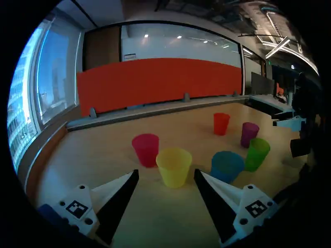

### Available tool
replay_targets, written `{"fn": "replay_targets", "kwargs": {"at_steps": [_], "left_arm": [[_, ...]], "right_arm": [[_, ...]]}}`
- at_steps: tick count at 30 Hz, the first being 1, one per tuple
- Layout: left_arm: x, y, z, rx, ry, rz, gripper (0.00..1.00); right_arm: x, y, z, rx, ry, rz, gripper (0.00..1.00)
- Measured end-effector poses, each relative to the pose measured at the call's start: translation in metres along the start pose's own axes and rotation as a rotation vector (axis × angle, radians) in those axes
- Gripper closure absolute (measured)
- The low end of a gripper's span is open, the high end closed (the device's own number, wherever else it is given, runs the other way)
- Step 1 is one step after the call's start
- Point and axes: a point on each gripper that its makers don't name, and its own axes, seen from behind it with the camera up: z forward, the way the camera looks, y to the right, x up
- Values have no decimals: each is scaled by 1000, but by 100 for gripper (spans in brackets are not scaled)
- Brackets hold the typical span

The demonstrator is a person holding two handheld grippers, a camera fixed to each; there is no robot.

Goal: Pour water

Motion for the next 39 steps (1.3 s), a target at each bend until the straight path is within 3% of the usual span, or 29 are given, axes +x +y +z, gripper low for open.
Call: {"fn": "replay_targets", "kwargs": {"at_steps": [8,18,29,39], "left_arm": [[18,-9,-5,83,112,-27,0],[32,-17,-11,177,229,-110,0],[66,-25,-22,245,313,-86,0],[67,-29,-19,272,337,-100,0]], "right_arm": [[19,18,0,-100,102,48,1],[42,35,-7,-235,231,63,1],[60,46,-15,-355,296,53,1],[68,44,-19,-351,336,76,1]]}}
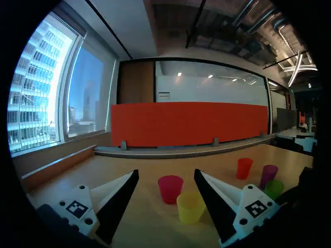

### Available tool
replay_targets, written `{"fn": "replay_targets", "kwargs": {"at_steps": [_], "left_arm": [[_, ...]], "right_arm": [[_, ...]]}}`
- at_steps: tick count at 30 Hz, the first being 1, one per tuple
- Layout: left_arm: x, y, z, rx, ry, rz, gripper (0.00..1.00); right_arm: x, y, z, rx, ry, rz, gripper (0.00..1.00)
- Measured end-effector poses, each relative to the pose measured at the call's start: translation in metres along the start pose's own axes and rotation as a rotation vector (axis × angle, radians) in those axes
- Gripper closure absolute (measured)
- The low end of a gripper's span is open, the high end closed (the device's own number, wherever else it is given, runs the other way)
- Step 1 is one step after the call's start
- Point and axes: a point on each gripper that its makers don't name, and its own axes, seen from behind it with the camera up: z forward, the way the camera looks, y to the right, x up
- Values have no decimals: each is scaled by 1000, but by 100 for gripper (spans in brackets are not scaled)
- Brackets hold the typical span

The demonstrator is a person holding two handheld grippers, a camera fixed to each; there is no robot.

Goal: Pour water

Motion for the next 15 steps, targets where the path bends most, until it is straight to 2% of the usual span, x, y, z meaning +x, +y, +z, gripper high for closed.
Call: {"fn": "replay_targets", "kwargs": {"at_steps": [6,11,15], "left_arm": [[0,-8,2,33,24,10,0],[-3,-10,5,48,38,40,0],[-14,-14,6,46,33,44,0]], "right_arm": [[8,10,1,-21,11,29,1],[10,16,1,-33,3,28,1],[10,19,0,-48,0,16,1]]}}
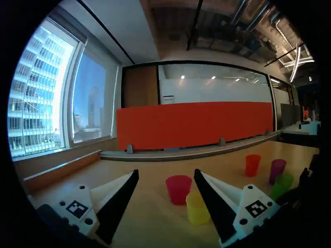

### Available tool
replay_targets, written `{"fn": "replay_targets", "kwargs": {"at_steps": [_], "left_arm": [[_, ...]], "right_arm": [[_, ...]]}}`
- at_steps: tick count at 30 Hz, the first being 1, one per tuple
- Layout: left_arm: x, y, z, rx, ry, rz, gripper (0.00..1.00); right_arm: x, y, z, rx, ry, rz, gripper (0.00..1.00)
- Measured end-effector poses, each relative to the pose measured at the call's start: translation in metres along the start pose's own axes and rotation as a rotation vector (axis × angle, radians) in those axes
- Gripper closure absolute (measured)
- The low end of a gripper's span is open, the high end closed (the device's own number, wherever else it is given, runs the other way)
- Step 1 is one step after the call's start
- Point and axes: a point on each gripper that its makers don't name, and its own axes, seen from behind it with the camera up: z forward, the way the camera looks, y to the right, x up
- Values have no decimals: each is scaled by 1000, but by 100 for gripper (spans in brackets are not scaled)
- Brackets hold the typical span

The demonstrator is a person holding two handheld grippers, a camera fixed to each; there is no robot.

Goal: Pour water

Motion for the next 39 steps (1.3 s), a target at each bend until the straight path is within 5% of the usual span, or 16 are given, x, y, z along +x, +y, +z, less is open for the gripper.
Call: {"fn": "replay_targets", "kwargs": {"at_steps": [17,39], "left_arm": [[-21,-32,-6,27,3,-1,0],[-42,-39,-6,18,-21,-57,0]], "right_arm": [[-18,3,1,-32,-40,-12,1],[-10,12,2,-53,-44,-24,1]]}}
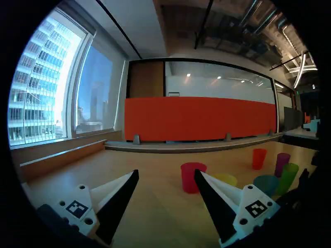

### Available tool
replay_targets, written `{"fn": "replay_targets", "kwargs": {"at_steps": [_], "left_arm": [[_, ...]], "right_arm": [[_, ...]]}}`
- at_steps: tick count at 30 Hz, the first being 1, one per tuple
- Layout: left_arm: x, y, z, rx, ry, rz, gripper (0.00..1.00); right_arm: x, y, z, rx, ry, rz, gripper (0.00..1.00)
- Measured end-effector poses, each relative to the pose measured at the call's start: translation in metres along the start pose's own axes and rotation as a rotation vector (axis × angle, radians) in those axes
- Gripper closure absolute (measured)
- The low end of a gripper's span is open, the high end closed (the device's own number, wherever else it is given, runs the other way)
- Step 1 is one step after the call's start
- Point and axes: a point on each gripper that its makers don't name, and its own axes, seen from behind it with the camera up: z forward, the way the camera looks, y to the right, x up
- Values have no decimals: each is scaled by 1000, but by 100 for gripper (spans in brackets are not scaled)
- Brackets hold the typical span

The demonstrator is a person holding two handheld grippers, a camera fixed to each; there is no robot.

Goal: Pour water

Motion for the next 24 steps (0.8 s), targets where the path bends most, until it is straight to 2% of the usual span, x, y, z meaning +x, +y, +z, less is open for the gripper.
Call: {"fn": "replay_targets", "kwargs": {"at_steps": [14,24], "left_arm": [[0,2,0,-7,-2,4,0],[0,1,0,-7,-2,5,0]], "right_arm": [[5,-5,-2,14,14,2,1],[18,-10,-8,49,69,-4,1]]}}
